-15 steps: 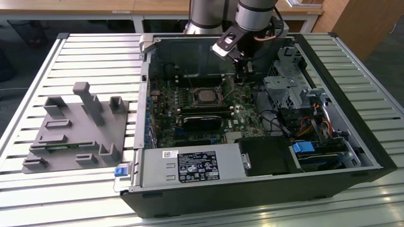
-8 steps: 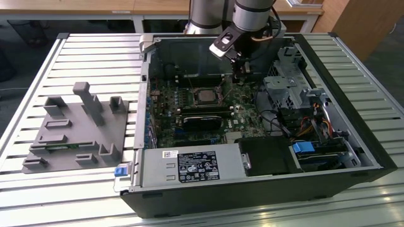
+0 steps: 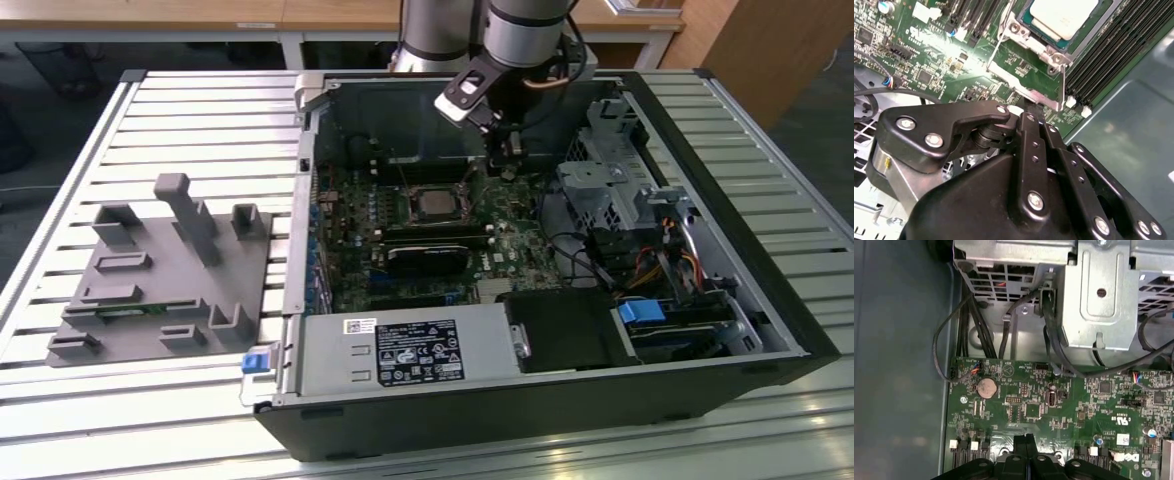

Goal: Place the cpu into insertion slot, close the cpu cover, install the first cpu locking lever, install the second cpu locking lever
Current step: 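Close the cpu cover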

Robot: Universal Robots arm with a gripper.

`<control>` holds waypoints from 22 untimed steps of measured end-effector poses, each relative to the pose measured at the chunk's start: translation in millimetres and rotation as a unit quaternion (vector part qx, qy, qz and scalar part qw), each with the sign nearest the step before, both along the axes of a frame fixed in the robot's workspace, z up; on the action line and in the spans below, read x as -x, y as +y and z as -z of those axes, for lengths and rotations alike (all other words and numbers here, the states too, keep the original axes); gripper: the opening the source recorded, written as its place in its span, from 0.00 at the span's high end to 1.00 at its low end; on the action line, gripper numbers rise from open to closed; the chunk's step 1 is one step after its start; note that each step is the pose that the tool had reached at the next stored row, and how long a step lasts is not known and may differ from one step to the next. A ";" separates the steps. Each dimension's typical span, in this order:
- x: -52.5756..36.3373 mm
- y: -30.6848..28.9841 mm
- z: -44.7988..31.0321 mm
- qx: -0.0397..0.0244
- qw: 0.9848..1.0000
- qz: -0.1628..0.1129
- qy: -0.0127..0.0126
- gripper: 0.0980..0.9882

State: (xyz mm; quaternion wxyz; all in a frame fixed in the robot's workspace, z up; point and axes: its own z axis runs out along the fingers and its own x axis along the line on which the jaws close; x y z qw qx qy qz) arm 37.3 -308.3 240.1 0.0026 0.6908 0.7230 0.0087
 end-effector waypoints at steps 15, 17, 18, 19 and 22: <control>18.2 0.0 2.1 0.000 1.000 0.000 0.000 0.99; 20.6 0.0 2.4 0.000 1.000 0.000 0.000 0.99; 21.9 0.0 2.5 0.000 1.000 0.000 0.000 0.99; 23.0 0.0 2.7 0.000 1.000 0.000 0.000 0.99; 26.2 0.0 3.1 0.000 1.000 0.000 0.000 0.99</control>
